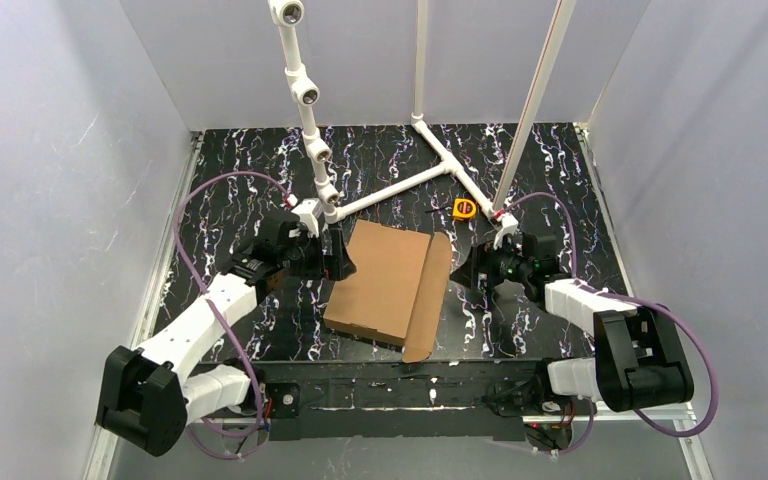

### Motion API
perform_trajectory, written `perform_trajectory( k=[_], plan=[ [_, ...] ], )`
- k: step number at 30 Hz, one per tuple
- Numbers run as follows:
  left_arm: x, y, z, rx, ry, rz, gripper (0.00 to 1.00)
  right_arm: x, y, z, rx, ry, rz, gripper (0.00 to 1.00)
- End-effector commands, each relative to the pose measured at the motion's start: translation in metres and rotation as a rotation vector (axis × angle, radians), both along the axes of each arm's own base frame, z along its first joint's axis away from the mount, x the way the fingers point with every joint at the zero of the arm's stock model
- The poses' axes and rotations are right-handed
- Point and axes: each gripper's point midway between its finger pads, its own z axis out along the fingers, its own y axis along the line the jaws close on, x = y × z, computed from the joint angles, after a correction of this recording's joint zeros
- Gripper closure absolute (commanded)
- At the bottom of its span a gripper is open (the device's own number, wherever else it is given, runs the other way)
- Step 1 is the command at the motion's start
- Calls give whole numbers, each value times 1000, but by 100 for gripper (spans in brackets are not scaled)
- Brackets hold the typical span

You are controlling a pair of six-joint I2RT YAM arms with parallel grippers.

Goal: Fold the paper box

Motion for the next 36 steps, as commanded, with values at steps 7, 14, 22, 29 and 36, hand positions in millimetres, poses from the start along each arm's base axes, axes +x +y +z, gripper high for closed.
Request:
perform_trajectory(
  k=[7, 14, 22, 29, 36],
  plan=[
    [-24, 5, 7, -109, 11, 67, 2, -112, 43, 65, 42, -573, 1008, 16],
    [-54, 18, -10, -278, 126, 300, 2, -168, 51, 36, -86, -758, 1393, 17],
    [-64, 11, -39, -334, 266, 342, 12, -187, 74, 13, -144, -660, 1489, 26],
    [-70, -2, -53, -360, 378, 330, 25, -194, 85, -6, -225, -658, 1532, 31],
    [-79, -8, -60, -426, 410, 348, 45, -182, 90, -7, -280, -673, 1476, 36]
  ],
)
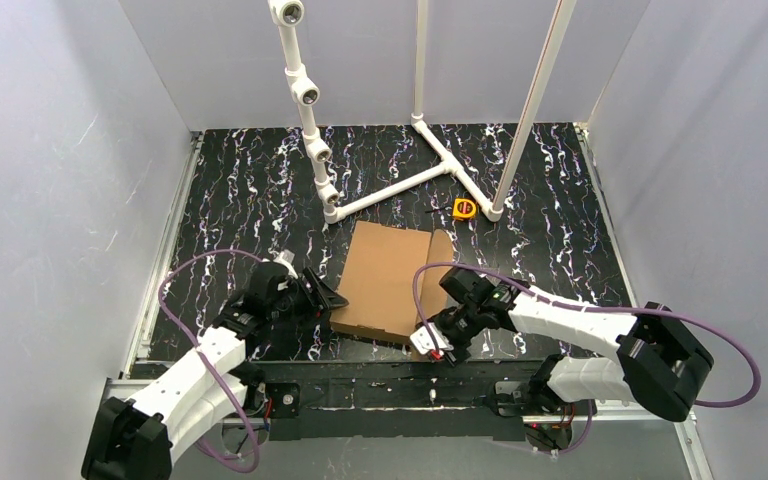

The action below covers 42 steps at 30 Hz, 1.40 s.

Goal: Fold the paper box

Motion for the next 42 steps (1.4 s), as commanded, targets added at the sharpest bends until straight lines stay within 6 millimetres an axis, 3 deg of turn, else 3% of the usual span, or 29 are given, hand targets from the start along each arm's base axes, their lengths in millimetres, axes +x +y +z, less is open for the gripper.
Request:
perform_trajectory(
  k=[1, 6, 18, 21, 32, 36, 39, 42],
  plan=[
    [-8, -10, -1, -70, 21, 0, 45, 15, 8, 3, 13, -49, -61, 36],
    [-13, -16, -4, -81, 32, -11, 47, 35, 4, 4, -12, -113, -142, 41],
    [-9, -25, 3, -102, 9, -15, 47, 50, -4, 14, -16, -99, -242, 66],
    [-9, -24, 6, -109, 0, -7, 47, 57, -7, 14, -22, -103, -286, 68],
    [-2, -24, 17, -86, -63, -30, 46, 55, -13, 15, -31, -42, -323, 73],
    [-1, -29, 17, -85, -56, -53, 46, 52, -12, 14, -24, -23, -319, 83],
    [-1, -31, 18, -83, -56, -67, 46, 52, -11, 15, -23, -20, -324, 98],
    [-2, -33, 18, -81, -55, -80, 46, 53, -9, 17, -15, -15, -336, 99]
  ],
)
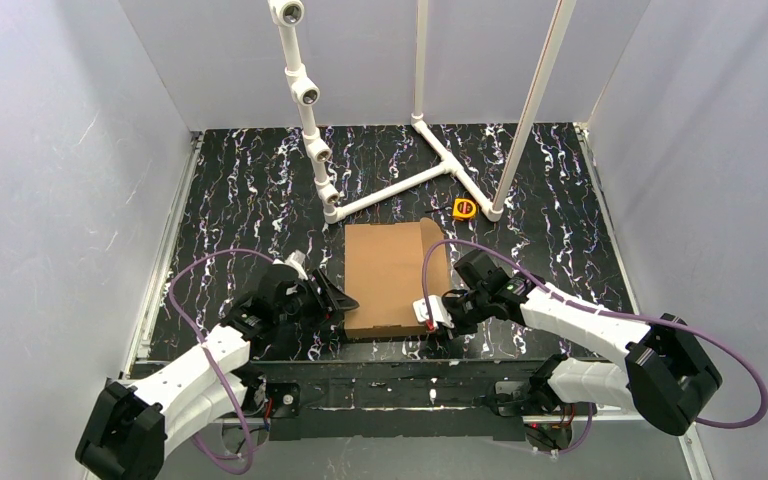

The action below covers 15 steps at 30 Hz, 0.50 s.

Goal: Fold the paper box

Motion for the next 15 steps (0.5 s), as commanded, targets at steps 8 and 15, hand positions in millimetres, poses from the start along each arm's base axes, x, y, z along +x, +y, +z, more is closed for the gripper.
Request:
perform_trajectory(
  k=[8, 15],
  plan=[
    [5, -7, 13, 4, -50, -44, 46, 10, 7, 16, 53, 13, -74, 99],
    [5, -6, 7, 26, -48, -54, 46, 14, 4, 16, 55, 56, -135, 99]
  ],
)
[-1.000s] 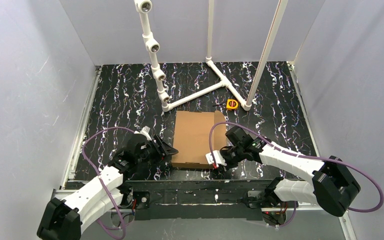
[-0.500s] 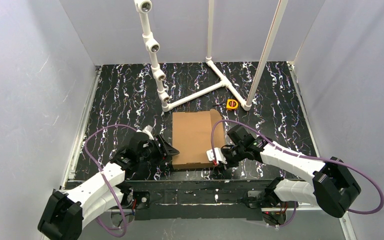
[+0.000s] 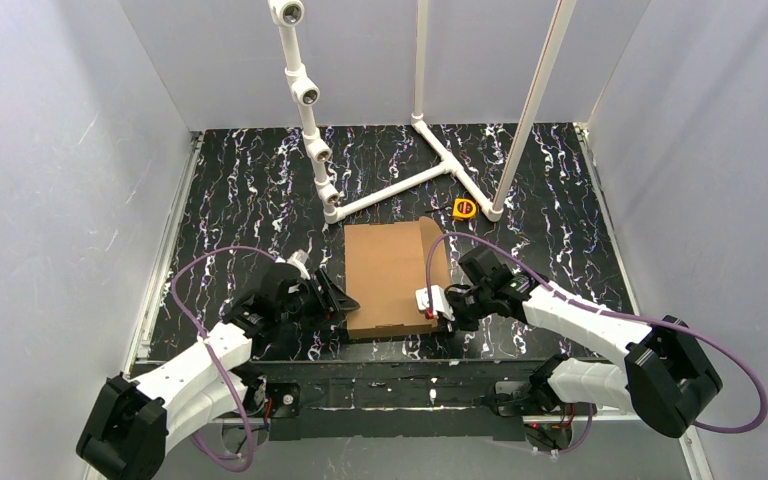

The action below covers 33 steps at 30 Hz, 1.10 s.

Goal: Fold the paper box

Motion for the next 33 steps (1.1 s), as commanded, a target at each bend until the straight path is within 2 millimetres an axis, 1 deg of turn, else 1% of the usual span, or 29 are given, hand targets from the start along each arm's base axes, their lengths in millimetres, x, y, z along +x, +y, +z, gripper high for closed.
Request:
perform_trajectory(
  k=[1, 7, 13, 17, 21, 27, 31, 33],
  plan=[
    [5, -3, 9, 3, -40, -22, 46, 6, 8, 14, 52, 4, -28, 99],
    [5, 0, 8, 15, -49, -15, 46, 5, 4, 9, 37, 26, -43, 99],
    [4, 1, 1, 31, -32, -15, 47, 5, -1, 3, 7, 57, -58, 99],
    [3, 1, 1, 29, -31, -17, 47, 4, -2, 1, 6, 62, -52, 99],
    [4, 1, 3, 23, -45, -15, 47, 5, -3, 2, 15, 56, -48, 99],
    [5, -1, 12, 1, -83, -24, 46, 6, -5, 3, 28, 58, -48, 99],
    [5, -1, 18, -16, -114, -27, 44, 6, -5, 2, 34, 63, -46, 99],
    [5, -1, 19, -17, -126, -27, 41, 6, -5, 2, 34, 65, -44, 99]
  ],
)
